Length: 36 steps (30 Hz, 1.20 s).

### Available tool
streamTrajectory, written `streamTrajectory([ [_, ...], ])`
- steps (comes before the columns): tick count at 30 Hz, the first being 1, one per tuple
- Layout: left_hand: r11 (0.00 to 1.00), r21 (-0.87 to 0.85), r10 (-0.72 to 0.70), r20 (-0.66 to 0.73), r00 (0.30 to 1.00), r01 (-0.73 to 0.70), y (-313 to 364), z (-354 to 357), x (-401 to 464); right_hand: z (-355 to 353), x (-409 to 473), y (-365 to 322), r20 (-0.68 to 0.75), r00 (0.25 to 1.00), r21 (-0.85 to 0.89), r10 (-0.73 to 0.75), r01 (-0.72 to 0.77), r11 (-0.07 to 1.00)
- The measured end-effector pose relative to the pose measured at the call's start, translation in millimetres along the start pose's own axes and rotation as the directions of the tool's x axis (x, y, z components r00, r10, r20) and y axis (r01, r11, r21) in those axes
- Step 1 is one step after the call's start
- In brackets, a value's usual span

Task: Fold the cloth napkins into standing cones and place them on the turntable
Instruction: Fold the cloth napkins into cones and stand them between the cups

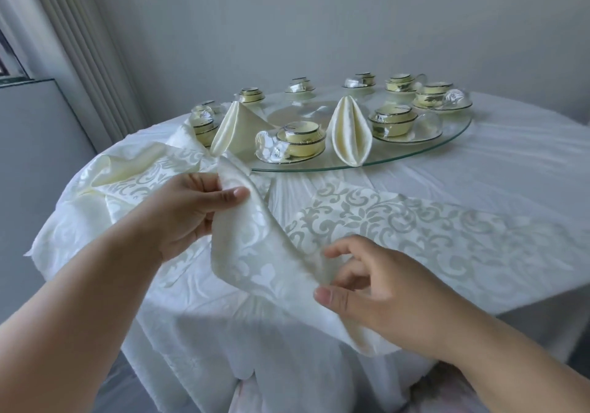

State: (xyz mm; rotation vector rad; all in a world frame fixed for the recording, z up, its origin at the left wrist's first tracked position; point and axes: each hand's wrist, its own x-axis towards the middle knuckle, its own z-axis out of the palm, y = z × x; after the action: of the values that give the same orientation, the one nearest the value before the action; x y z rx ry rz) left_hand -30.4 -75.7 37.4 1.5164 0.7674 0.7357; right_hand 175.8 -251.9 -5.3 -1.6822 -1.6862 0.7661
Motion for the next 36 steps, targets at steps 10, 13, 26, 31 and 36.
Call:
streamTrajectory([
  [10, 0.744, 0.618, -0.136, -0.232, 0.963, 0.254, -12, 85, 132, -13, 3, 32, -0.105, 0.986, 0.16, 0.133, -0.115, 0.98],
  [13, 0.69, 0.667, -0.162, -0.237, 0.958, 0.281, -25, 99, 153, -15, 5, 38, -0.086, 0.983, 0.106, 0.164, -0.154, 0.982],
  [26, 0.686, 0.659, -0.057, -0.375, 0.925, 0.309, -58, 101, 180, -22, 13, 36, -0.074, 0.979, -0.187, 0.19, -0.2, 0.962],
  [31, 0.674, 0.696, 0.003, -0.339, 0.941, 0.248, -74, 100, 176, -26, 15, 34, -0.04, 0.985, -0.243, 0.171, -0.175, 0.954],
  [36, 0.643, 0.743, 0.127, -0.34, 0.932, 0.183, -78, 101, 170, -46, 9, 27, -0.087, 0.993, -0.592, 0.084, -0.119, 0.797],
])
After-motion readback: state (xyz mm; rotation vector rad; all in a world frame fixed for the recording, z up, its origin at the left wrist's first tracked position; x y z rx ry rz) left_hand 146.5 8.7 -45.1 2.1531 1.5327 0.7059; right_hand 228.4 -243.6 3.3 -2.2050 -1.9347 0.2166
